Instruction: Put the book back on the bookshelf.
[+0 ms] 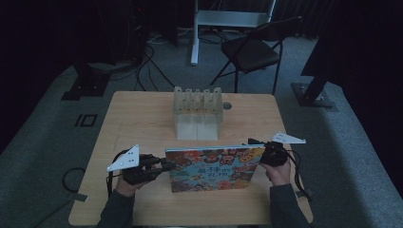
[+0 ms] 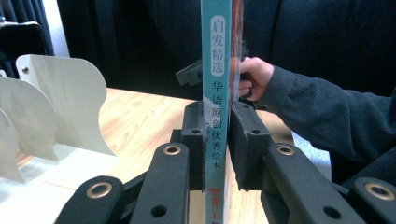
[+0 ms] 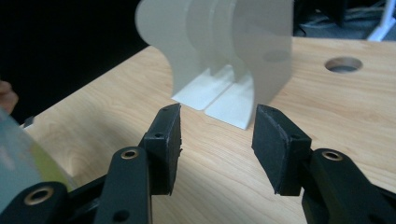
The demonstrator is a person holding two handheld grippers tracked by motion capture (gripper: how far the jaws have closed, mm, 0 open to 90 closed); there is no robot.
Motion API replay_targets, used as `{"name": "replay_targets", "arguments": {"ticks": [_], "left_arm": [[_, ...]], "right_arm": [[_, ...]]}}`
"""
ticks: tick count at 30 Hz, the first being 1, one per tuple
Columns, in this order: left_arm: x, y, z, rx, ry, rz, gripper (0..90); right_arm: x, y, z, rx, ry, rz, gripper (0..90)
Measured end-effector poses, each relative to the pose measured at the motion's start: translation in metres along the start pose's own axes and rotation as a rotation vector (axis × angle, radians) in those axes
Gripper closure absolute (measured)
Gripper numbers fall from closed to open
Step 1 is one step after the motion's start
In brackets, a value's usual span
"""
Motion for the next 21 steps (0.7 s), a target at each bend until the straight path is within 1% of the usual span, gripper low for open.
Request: {"name": "replay_targets", "arguments": {"ticks": [1, 2, 3, 4, 5, 6, 7, 9, 11, 13, 14, 15, 16, 17, 18, 20, 21], "left_arm": [[0.0, 0.0, 0.0, 0.0, 0.0, 0.0, 76.7], [0.0, -0.002, -0.002, -0.013, -0.026, -0.019, 76.4], [0.002, -0.003, -0.003, -0.016, -0.028, -0.023, 75.8], [0.002, -0.003, -0.003, -0.016, -0.028, -0.023, 72.4], [0.007, -0.005, -0.005, -0.023, -0.026, -0.045, 68.4], [0.007, -0.005, -0.005, -0.023, -0.026, -0.045, 66.0], [0.013, -0.007, -0.007, -0.037, -0.025, -0.055, 65.8], [0.019, -0.007, -0.008, -0.049, -0.032, -0.06, 63.9], [0.024, -0.008, -0.009, -0.049, -0.034, -0.059, 63.4], [0.026, -0.008, -0.01, -0.053, -0.032, -0.054, 63.3], [0.029, -0.008, -0.012, -0.05, -0.029, -0.054, 63.4], [0.031, -0.008, -0.012, -0.057, -0.029, -0.054, 63.8], [0.032, -0.008, -0.013, -0.071, -0.028, -0.063, 63.8], [0.034, -0.007, -0.014, -0.093, -0.023, -0.083, 63.9], [0.035, -0.007, -0.015, -0.101, -0.018, -0.094, 63.8], [0.038, -0.008, -0.017, -0.104, -0.007, -0.102, 63.6], [0.04, -0.009, -0.017, -0.099, 0.0, -0.103, 63.6]], "right_arm": [[0.0, 0.001, 0.0, -0.004, -0.006, 0.002, 51.2], [-0.002, 0.004, 0.0, -0.004, -0.014, 0.022, 50.9], [-0.002, 0.004, 0.0, -0.004, -0.013, 0.028, 50.9], [-0.002, 0.004, 0.0, -0.004, -0.013, 0.028, 50.9], [-0.001, 0.006, -0.002, 0.002, -0.001, 0.046, 50.3], [-0.001, 0.006, -0.002, 0.002, -0.001, 0.046, 50.3], [0.002, 0.006, -0.003, 0.005, 0.01, 0.045, 50.1], [0.003, 0.007, -0.005, 0.004, 0.014, 0.048, 50.3], [0.004, 0.009, -0.006, 0.002, 0.013, 0.06, 50.5], [0.004, 0.009, -0.006, 0.002, 0.014, 0.062, 50.3], [0.005, 0.009, -0.007, 0.001, 0.021, 0.061, 50.2], [0.006, 0.009, -0.008, 0.003, 0.034, 0.056, 49.9], [0.007, 0.008, -0.008, 0.002, 0.037, 0.054, 49.9], [0.007, 0.008, -0.009, 0.003, 0.038, 0.054, 49.9], [0.007, 0.007, -0.009, 0.012, 0.034, 0.058, 49.9], [0.008, 0.005, -0.01, 0.017, 0.031, 0.059, 50.0], [0.008, 0.005, -0.011, 0.025, 0.033, 0.058, 50.1]]}}
Point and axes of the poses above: each handheld gripper's, and its own axes: x roughly forward along the jaws, z roughly out of its top, y roughly to its left, the point moved 6 cm from there along x, roughly forward along the jaws, and after that the axes turned 6 degrees about x, right-handed, at the moved point
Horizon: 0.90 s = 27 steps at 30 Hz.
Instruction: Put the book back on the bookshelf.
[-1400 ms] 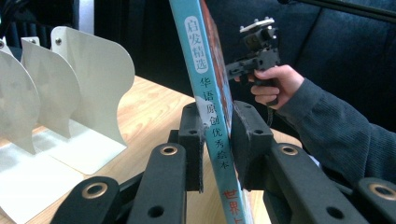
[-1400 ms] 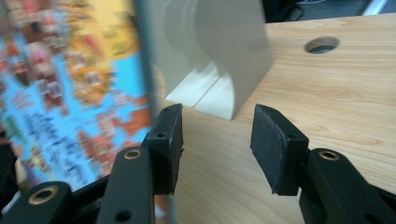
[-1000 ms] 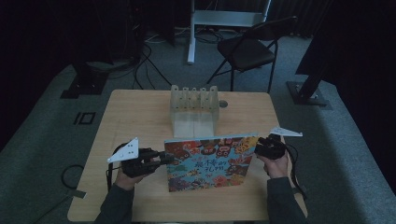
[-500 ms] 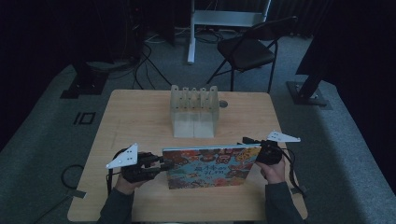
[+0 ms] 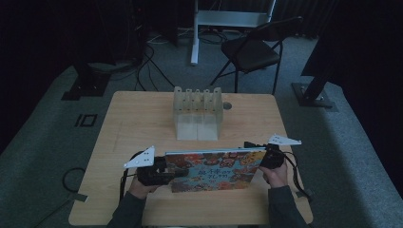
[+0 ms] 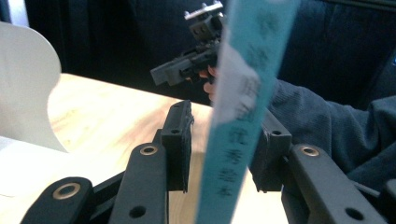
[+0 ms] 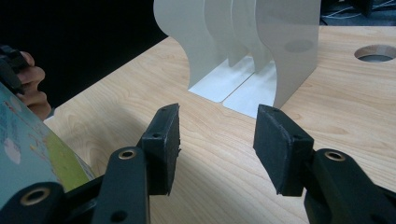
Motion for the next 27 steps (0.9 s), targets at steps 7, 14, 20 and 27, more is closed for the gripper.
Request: {"name": "replay_targets", "arguments": {"ticks": [7, 14, 20, 27], "left_arm": [[0.01, -0.003, -0.002, 0.001, 0.014, -0.018, 61.3], [0.02, -0.002, -0.006, -0.021, 0.033, -0.016, 51.8], [0.024, -0.004, -0.008, -0.015, 0.024, -0.044, 49.5], [0.026, -0.002, -0.013, 0.001, 0.0, -0.004, 67.0]], "right_arm": [[0.0, -0.002, -0.003, 0.006, 0.007, 0.007, 50.1], [0.0, -0.001, -0.003, -0.002, 0.004, 0.014, 50.0], [0.0, -0.004, -0.005, 0.004, 0.005, 0.017, 50.0], [0.003, -0.005, -0.007, -0.001, 0.014, 0.01, 49.9]]}}
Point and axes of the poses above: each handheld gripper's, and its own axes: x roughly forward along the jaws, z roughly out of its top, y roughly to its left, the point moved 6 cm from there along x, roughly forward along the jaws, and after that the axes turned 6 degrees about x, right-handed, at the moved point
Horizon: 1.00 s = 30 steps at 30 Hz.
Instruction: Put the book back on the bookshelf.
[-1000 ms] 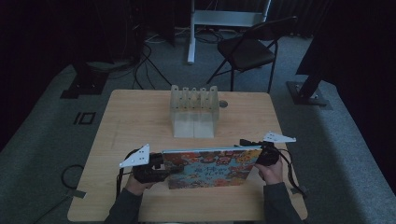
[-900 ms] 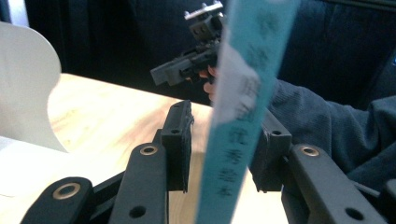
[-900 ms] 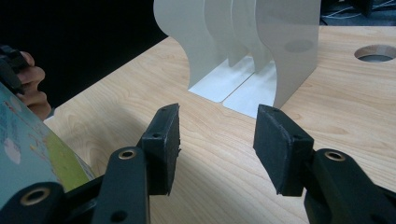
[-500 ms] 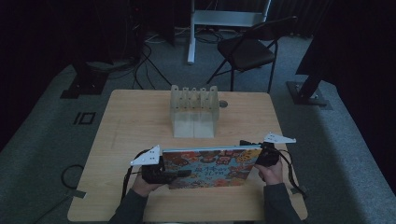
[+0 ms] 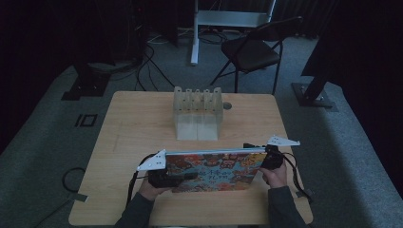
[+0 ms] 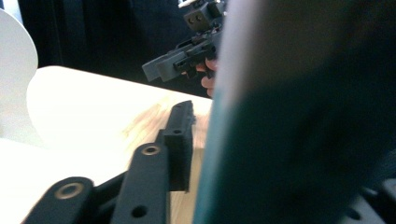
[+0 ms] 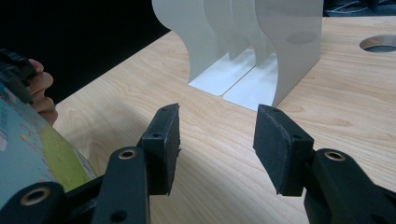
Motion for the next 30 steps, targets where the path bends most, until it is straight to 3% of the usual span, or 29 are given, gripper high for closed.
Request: {"name": "replay_targets", "arguments": {"ticks": [7, 11, 17, 25, 30], "left_arm": [[0.0, -0.001, -0.002, 0.008, -0.036, 0.007, 69.6], [0.0, -0.001, -0.002, 0.008, -0.04, 0.015, 68.3], [0.002, -0.003, -0.002, 0.008, -0.041, 0.003, 73.6], [0.005, -0.008, -0.002, 0.049, -0.04, 0.009, 79.9], [0.005, -0.008, -0.003, 0.043, -0.047, 0.016, 80.4]], "right_arm": [[-0.001, -0.008, -0.005, 0.008, -0.003, -0.014, 49.8], [-0.003, -0.017, -0.011, 0.023, -0.002, -0.036, 49.9], [-0.004, -0.027, -0.017, 0.027, 0.006, -0.086, 49.9], [0.001, -0.038, -0.028, -0.015, 0.053, -0.203, 46.0], [0.004, -0.045, -0.034, -0.05, 0.089, -0.279, 44.0]]}}
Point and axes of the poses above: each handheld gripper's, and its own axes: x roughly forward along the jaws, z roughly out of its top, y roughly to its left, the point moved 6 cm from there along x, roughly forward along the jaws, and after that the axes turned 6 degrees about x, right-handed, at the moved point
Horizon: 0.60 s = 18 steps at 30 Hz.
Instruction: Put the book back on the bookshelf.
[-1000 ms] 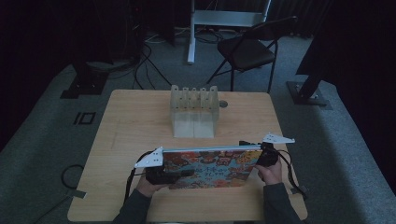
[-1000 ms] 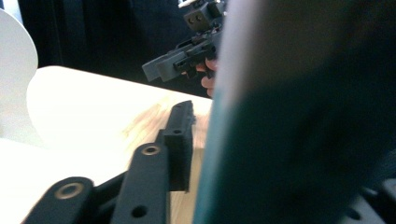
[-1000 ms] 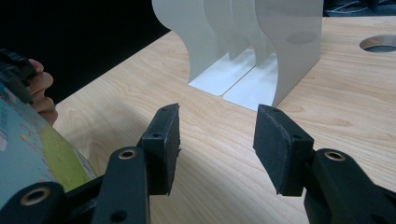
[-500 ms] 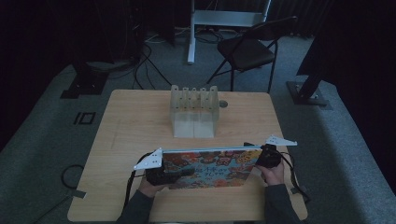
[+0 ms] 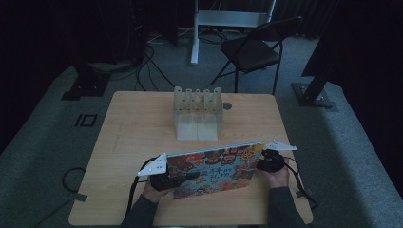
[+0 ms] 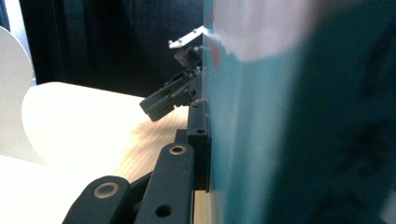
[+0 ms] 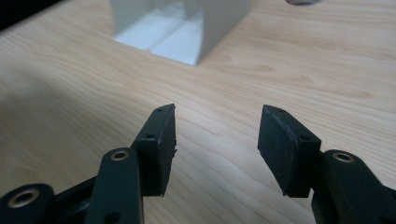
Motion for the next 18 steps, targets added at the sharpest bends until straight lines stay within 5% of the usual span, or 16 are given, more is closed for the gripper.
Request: {"name": "replay_targets", "arguments": {"ticks": [10, 18], "left_arm": [[0.0, -0.011, 0.0, 0.012, -0.01, -0.011, 79.2], [0.001, -0.021, -0.001, 0.018, -0.019, -0.027, 76.0]], "right_arm": [[0.007, -0.017, -0.012, -0.023, 0.058, -0.149, 36.4], [0.013, -0.02, -0.017, -0.05, 0.096, -0.205, 34.5]]}}
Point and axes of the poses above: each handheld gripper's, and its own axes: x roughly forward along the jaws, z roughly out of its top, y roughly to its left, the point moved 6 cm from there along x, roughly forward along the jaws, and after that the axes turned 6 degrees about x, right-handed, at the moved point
